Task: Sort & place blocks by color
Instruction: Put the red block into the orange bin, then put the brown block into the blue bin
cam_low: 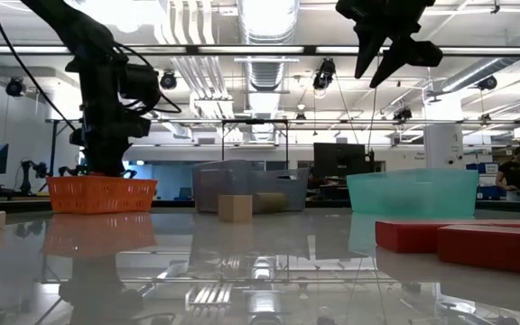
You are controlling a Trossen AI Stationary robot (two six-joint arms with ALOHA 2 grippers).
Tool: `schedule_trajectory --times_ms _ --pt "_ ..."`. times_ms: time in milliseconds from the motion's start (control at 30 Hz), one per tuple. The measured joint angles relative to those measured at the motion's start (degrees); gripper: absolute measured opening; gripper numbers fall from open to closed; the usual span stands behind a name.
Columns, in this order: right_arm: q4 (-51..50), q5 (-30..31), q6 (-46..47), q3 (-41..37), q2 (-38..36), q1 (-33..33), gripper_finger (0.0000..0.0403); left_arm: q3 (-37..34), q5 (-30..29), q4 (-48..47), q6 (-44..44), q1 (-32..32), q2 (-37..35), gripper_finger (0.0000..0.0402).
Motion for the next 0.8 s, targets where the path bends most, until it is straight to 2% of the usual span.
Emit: schedule_trajectory --times_ms 300,800 --pt "0.01 -0.02 0.17 0.00 0.00 0.00 0.0148 0.00 -0.08 0.14 0.00 0.00 1.05 0.0135" --pt "0.01 -0.15 0.15 0.00 0.00 0.00 0.0148 0.00 -0.08 0.23 -0.18 0.00 1.05 0.0160"
